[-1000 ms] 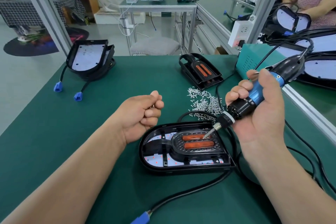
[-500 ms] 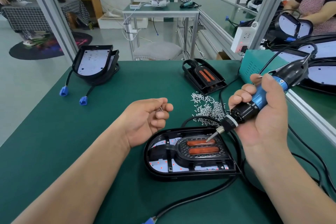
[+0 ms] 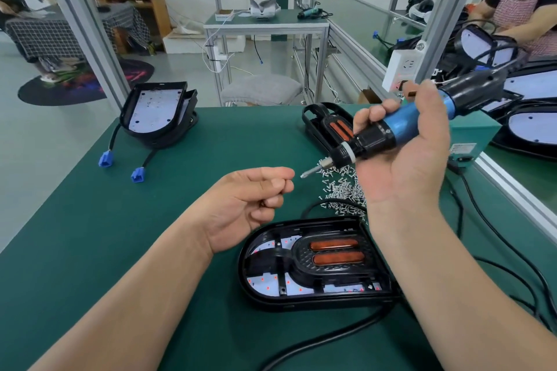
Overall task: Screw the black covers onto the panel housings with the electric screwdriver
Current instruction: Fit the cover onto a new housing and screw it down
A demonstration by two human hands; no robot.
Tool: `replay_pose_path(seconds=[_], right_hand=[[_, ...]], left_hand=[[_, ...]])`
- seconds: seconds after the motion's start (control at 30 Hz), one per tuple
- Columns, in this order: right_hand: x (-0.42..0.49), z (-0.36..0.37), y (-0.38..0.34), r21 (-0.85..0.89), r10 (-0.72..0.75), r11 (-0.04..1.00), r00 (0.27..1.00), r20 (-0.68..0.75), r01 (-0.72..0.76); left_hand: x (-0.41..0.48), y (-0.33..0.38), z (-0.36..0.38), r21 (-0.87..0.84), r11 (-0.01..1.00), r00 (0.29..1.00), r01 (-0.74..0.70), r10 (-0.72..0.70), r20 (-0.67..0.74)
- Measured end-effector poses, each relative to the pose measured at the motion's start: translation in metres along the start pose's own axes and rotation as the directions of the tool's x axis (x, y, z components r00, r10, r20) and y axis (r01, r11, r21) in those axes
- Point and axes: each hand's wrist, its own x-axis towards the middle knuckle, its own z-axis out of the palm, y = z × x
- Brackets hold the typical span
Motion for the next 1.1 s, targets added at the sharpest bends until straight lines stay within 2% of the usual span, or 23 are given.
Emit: replay_pose_path(seconds=[0.23,0.73,1.1], right_hand=[[0.0,-0.021,0.003,-0.06,0.016,0.998,0.999,-0.036,-0.018],[-0.006,-0.025,0.004,-0.05,0.007,0.999,0.997,0.076,-0.004],[-0.006,-0.026,0.005,-0.078,0.001,0.997,0.998,0.067,0.004]], left_hand=[[0.001,-0.002,0.005,0.125,0.992,0.999,-0.035,0.032,0.028],[-0.002,0.0,0.008,0.14,0.989,0.998,-0.049,0.042,0.051],[-0.003,-0.001,0.009,0.163,0.984,0.997,-0.07,0.066,0.032]])
